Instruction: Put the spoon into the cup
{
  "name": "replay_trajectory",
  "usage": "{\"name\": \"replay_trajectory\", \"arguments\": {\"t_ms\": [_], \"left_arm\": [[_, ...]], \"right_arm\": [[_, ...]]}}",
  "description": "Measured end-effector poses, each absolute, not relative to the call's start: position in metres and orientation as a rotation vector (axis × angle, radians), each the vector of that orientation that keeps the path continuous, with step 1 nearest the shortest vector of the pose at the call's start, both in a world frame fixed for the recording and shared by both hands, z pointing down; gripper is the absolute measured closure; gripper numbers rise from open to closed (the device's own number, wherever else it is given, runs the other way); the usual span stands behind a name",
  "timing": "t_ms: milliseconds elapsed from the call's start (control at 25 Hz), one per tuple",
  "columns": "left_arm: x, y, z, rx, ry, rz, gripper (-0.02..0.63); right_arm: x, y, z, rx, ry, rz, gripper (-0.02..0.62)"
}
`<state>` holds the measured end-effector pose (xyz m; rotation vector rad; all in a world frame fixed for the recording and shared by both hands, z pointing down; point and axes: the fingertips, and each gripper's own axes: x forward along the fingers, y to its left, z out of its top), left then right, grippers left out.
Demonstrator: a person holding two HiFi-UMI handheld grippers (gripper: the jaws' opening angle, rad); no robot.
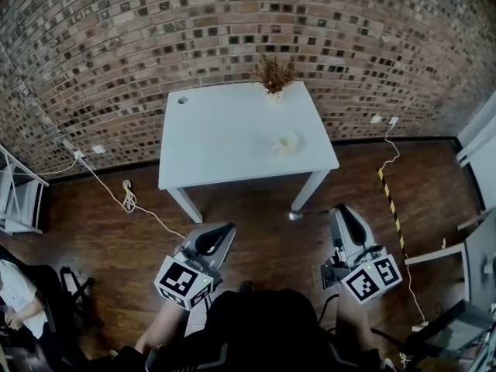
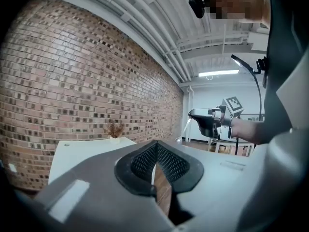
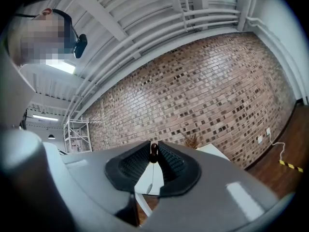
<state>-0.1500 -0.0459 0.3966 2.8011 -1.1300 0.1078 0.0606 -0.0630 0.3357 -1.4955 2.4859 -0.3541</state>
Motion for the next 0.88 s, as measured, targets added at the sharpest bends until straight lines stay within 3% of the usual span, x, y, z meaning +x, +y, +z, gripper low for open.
{"name": "replay_trajectory", "arguments": {"t_ms": [880], "left_arm": [[-0.088,-0.251,0.385,2.789,-1.215,0.182,0.611]], "right_arm": [[0.117,-0.278,0.345,-1.403,2.524,-0.372,0.538]]}}
